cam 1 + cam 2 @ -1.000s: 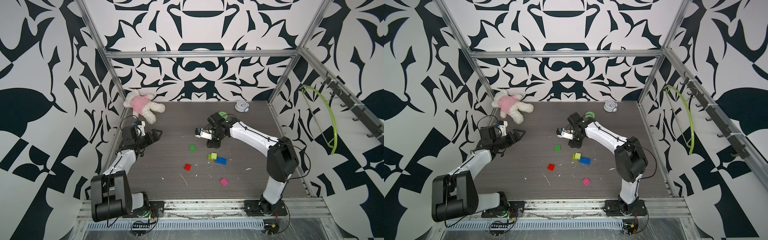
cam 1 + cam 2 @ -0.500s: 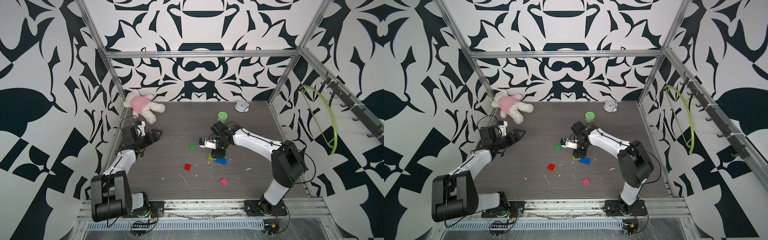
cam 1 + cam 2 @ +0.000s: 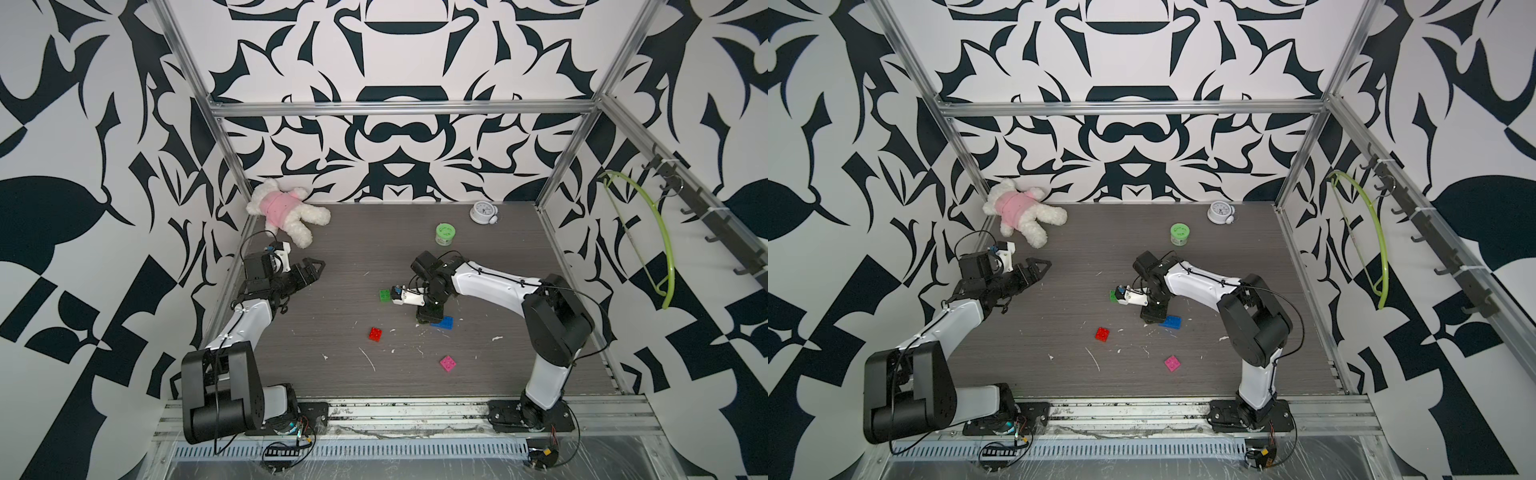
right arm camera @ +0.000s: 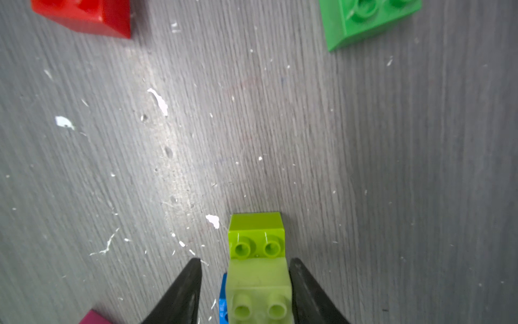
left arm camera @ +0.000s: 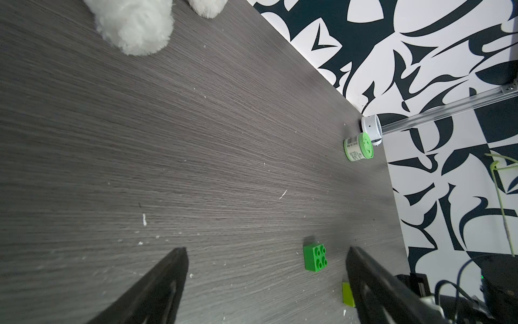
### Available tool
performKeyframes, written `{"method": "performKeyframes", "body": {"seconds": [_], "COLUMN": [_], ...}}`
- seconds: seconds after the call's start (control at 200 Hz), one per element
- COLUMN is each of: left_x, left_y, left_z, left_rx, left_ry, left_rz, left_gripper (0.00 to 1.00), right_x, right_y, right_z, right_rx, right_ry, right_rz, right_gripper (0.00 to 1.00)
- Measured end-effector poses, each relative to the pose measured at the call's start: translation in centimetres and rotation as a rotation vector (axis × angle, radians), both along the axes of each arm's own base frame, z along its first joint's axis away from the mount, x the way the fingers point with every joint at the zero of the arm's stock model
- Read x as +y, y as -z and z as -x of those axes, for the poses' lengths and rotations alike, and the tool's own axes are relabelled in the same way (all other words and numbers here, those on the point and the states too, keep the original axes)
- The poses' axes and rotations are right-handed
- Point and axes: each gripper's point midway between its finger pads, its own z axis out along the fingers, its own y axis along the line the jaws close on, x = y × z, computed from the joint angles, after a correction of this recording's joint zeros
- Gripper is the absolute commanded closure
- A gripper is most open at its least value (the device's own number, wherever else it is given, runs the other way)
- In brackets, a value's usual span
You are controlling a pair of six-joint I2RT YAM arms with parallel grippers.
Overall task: Assemble the letter y with lego
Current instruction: Pick up the lego brick from the center of the board.
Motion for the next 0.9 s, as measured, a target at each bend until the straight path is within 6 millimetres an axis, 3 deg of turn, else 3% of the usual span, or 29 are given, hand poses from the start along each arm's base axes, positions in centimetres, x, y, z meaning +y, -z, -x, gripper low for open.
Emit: {"method": "performKeyframes", "body": {"seconds": [0.32,0.9], "left_x": [0.00,0.00], "left_y": [0.04,0.19], "left_z": [0.00,-0.01], "left_rx": [0.001,0.006], "left_ry": [0.000,0.000], "left_rz": [0.000,0.001], "left_gripper": [0.07,0.06], "right_x": [-0.19,-0.01], "right_y": [0.73,1.00], "right_z": [-0.64,-0.97], "right_rx": [-0.026,-0.036], "right_ry": [0.003,0.003], "right_rz": [0.029,0.027], "right_gripper": [0.55,0.58]}}
